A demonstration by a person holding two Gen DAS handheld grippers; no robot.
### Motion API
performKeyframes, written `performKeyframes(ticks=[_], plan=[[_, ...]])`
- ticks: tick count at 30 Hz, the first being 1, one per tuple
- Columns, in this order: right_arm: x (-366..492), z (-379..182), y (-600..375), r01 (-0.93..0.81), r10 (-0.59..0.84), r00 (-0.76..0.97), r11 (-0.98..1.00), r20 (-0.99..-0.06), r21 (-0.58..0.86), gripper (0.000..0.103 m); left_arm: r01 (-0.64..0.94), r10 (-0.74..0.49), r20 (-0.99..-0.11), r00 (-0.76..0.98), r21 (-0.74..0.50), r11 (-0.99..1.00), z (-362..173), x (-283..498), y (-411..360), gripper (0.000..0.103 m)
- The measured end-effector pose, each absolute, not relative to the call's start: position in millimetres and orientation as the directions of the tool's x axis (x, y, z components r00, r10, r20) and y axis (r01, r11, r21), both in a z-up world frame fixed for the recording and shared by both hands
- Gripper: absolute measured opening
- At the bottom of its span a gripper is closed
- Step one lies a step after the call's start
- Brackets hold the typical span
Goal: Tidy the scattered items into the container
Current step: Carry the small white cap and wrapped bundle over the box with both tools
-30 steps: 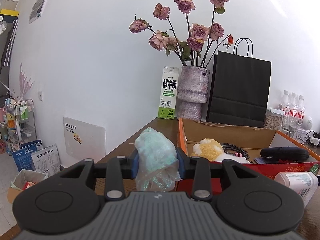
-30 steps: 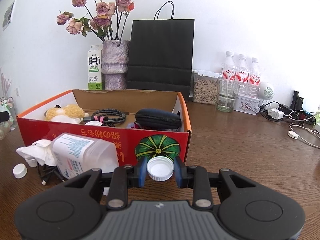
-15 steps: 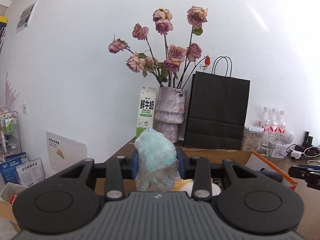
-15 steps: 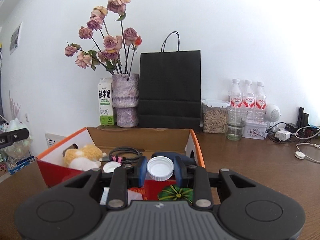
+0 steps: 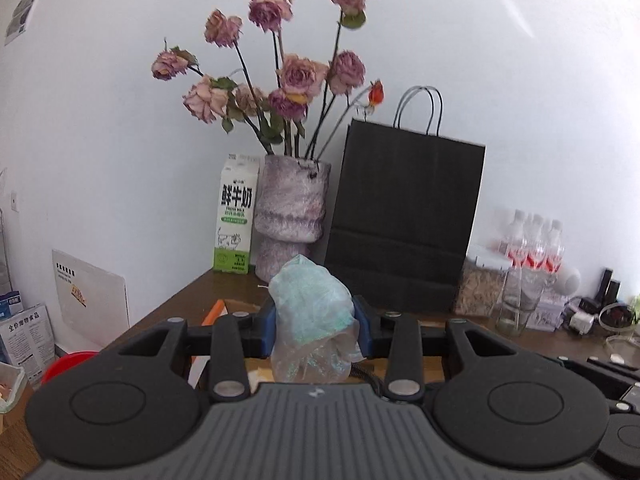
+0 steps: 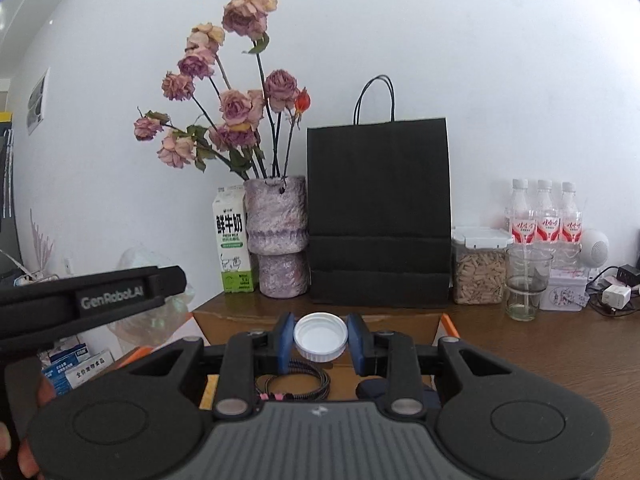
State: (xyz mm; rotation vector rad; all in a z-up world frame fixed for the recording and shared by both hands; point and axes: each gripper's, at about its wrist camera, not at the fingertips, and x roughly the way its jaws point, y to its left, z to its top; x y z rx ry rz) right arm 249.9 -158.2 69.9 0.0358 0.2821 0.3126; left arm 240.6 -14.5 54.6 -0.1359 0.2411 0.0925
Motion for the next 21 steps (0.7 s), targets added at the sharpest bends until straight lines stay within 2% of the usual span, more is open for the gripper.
performKeyframes(ticks=[4, 21], plan=[[252, 53, -157, -0.298, 0.299, 0.902, 0.953, -0.313, 0.053, 0.027, -0.131, 0.100, -0.274, 0.956, -0.097, 0.987, 41, 244, -12, 0.038], [251, 43, -162, -0.256, 0.256, 0.909, 0.966, -0.329, 0.045, 0.027, -0.129, 0.102, -0.295, 0.950, -0.074, 0.989, 33, 243, -12, 0.039]])
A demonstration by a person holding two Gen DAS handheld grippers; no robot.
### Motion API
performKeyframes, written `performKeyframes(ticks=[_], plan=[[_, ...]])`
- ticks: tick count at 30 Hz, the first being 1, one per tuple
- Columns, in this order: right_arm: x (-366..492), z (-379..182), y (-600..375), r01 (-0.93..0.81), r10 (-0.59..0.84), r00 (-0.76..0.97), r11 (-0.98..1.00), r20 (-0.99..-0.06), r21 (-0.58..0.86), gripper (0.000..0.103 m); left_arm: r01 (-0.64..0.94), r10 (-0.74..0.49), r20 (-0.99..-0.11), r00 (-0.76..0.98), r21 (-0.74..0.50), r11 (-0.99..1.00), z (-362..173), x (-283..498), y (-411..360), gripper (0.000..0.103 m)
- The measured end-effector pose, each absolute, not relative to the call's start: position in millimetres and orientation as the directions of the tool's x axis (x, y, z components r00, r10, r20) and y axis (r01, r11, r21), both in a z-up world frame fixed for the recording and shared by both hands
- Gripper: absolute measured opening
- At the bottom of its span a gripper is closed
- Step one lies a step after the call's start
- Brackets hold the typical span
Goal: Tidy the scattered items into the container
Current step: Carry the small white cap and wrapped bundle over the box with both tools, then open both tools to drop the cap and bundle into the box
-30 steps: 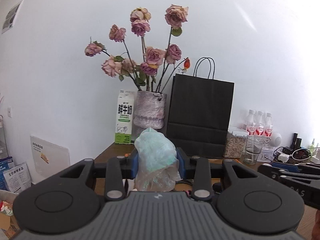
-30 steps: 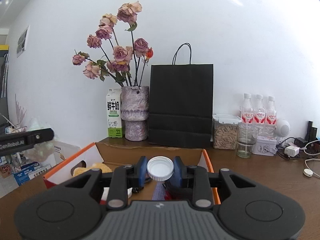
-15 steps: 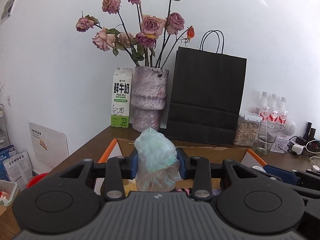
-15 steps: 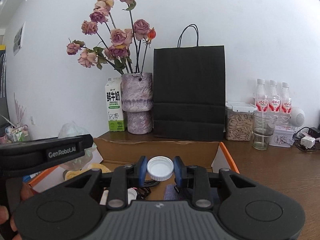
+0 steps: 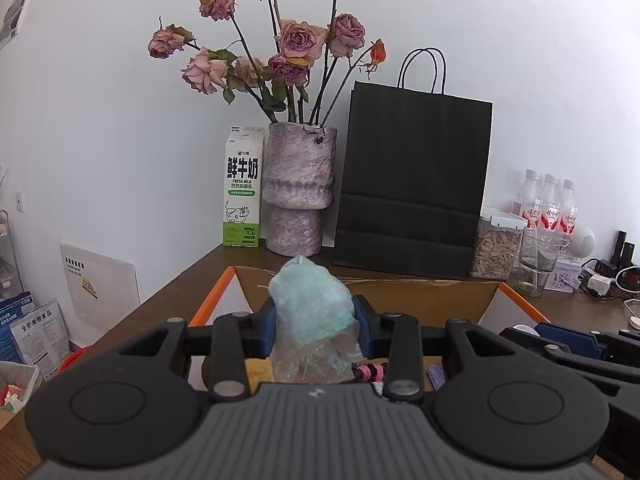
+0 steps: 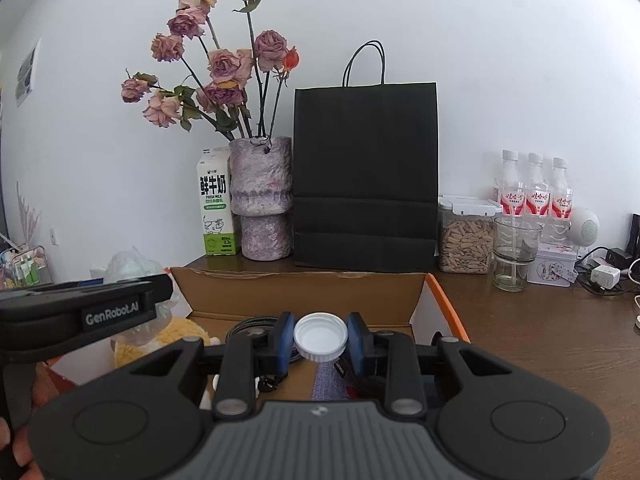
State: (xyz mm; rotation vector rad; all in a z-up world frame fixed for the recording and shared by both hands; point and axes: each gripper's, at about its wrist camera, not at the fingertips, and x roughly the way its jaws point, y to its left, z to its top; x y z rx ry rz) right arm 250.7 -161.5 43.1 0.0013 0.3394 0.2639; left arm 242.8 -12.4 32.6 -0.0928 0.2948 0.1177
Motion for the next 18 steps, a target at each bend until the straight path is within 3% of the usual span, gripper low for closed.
performKeyframes(ticks=[7, 8, 9, 10, 11, 12, 13, 18], plan=[[249, 42, -160, -0.257, 0.254, 0.908, 0.966, -0.333, 0.036, 0.028, -0.129, 0.104, -0.278, 0.955, -0.072, 0.989, 34, 239, -13, 0.044], [249, 42, -160, -0.255, 0.251, 0.907, 0.966, -0.337, 0.033, 0.028, -0.134, 0.109, -0.270, 0.957, -0.075, 0.988, 34, 237, -13, 0.047], [249, 42, -160, -0.253, 0.248, 0.908, 0.967, -0.338, 0.032, 0.031, -0.140, 0.115, -0.261, 0.959, -0.078, 0.987, 34, 236, -12, 0.056], [249, 42, -161, -0.255, 0.250, 0.906, 0.967, -0.341, 0.031, 0.048, -0.144, 0.120, -0.254, 0.960, -0.080, 0.986, 34, 234, -11, 0.064], [248, 42, -161, -0.261, 0.256, 0.902, 0.965, -0.348, 0.033, 0.061, -0.151, 0.128, -0.243, 0.962, -0.079, 0.985, 35, 232, -11, 0.086], [247, 42, -162, -0.266, 0.263, 0.900, 0.963, -0.348, 0.039, 0.093, -0.152, 0.130, -0.229, 0.965, -0.078, 0.985, 35, 230, -11, 0.103], [245, 42, -163, -0.272, 0.269, 0.901, 0.961, -0.339, 0.042, 0.103, -0.149, 0.131, -0.205, 0.970, -0.079, 0.986, 35, 227, -11, 0.103], [234, 45, -160, -0.266, 0.256, 0.917, 0.964, -0.306, 0.008, 0.103, -0.145, 0.131, -0.178, 0.975, -0.064, 0.987, 35, 220, -14, 0.103]])
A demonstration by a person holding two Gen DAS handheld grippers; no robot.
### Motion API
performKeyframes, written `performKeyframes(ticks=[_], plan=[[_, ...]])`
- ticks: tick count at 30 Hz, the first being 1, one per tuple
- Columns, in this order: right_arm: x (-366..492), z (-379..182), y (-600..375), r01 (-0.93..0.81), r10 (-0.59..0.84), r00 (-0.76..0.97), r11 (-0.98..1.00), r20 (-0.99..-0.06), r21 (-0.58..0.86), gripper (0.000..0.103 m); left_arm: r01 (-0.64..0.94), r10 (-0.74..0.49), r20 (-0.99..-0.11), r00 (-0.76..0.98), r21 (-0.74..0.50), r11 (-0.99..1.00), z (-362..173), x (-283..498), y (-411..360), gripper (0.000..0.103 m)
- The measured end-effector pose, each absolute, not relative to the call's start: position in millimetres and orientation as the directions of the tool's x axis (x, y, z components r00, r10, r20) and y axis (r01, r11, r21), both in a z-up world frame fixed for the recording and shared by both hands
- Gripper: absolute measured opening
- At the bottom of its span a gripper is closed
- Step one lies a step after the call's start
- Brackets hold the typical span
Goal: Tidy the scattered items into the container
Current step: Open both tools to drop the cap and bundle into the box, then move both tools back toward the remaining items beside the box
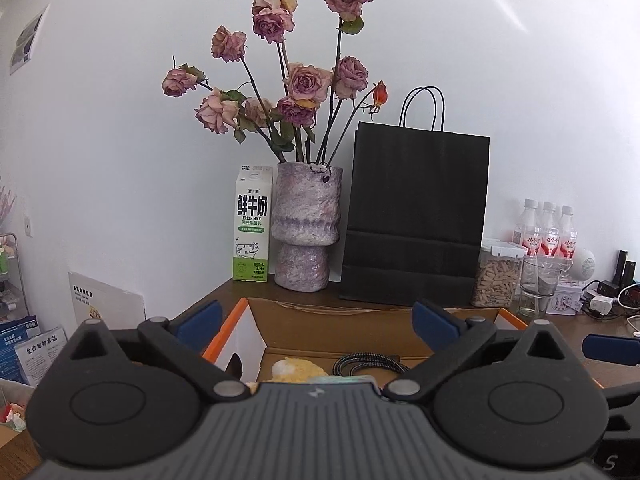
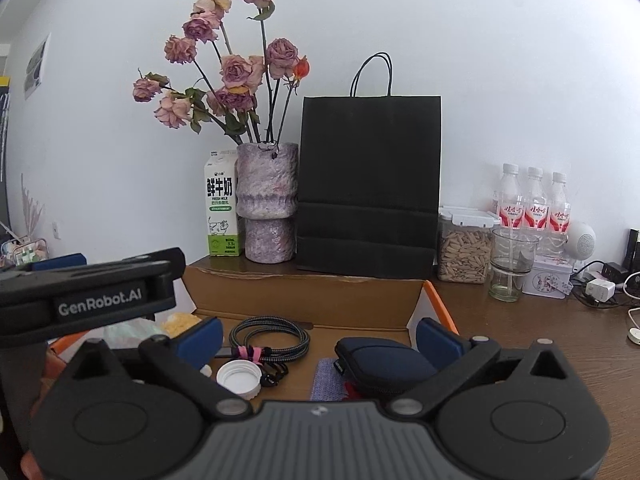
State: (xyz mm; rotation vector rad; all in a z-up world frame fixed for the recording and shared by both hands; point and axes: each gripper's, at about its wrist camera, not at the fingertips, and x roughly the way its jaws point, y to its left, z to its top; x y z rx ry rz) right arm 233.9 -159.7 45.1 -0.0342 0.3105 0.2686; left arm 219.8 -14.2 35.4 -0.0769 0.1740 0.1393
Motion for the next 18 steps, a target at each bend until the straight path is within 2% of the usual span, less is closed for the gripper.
performKeyframes(ticks=[18], plan=[[226.3, 44.2, -169.6, -0.230, 0.224, 0.926, 0.973, -0.303, 0.018, 0.103, -0.125, 0.114, -0.168, 0.979, -0.060, 0.990, 31.7, 209.8, -14.3, 0.103]])
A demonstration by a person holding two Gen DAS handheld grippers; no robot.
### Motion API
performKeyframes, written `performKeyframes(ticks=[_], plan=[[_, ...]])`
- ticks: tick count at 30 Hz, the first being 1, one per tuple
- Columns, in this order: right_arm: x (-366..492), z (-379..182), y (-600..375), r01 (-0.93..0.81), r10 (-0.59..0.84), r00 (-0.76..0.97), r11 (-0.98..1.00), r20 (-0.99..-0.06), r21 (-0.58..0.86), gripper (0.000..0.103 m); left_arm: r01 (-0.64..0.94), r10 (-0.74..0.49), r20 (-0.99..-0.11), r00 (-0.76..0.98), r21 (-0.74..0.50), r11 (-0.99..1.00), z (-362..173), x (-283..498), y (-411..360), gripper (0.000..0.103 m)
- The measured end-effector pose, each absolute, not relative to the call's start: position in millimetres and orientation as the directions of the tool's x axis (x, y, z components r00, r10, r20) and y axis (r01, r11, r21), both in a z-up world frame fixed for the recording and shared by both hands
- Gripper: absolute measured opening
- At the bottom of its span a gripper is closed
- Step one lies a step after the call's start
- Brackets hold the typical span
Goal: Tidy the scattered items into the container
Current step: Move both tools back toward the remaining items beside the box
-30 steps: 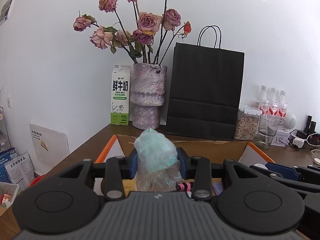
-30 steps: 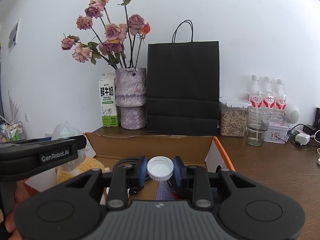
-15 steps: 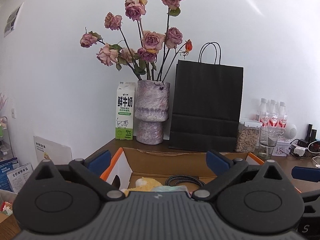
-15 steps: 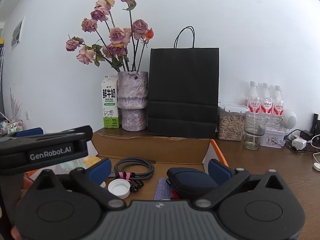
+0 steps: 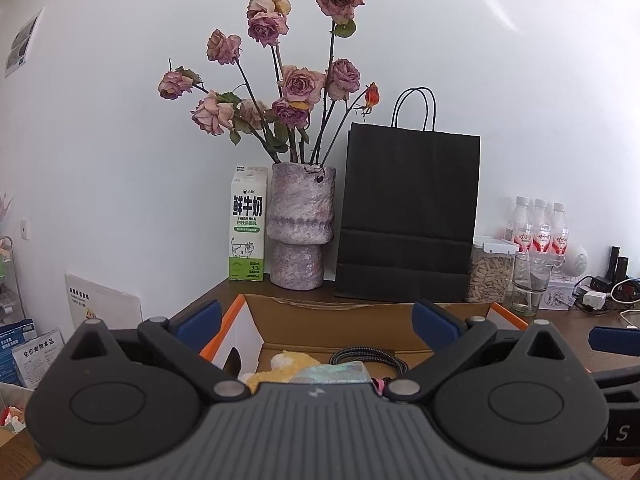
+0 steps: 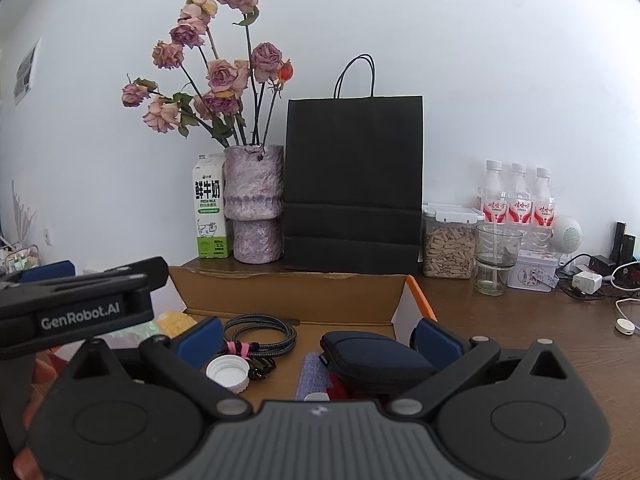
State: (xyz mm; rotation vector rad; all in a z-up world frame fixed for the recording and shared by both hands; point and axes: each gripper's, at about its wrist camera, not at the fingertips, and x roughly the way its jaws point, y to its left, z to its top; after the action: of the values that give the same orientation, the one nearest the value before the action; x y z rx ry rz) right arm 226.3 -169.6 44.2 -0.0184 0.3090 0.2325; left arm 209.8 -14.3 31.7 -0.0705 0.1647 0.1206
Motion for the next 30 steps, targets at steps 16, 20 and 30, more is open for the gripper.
performKeyframes(ticks=[16, 20, 30], plan=[[198, 35, -183, -0.237, 0.227, 0.932, 0.971, -0.282, -0.002, 0.103, -0.091, 0.084, -0.149, 0.985, -0.041, 0.995, 25, 185, -8, 0.103], [188, 30, -187, -0.231, 0.215, 0.934, 0.973, -0.285, -0.023, 0.103, -0.083, 0.078, -0.143, 0.987, -0.023, 0.996, 21, 176, -7, 0.103], [170, 17, -203, -0.230, 0.216, 0.921, 0.973, -0.324, -0.003, 0.103, -0.096, 0.092, -0.136, 0.986, -0.020, 0.995, 15, 156, 1, 0.103]])
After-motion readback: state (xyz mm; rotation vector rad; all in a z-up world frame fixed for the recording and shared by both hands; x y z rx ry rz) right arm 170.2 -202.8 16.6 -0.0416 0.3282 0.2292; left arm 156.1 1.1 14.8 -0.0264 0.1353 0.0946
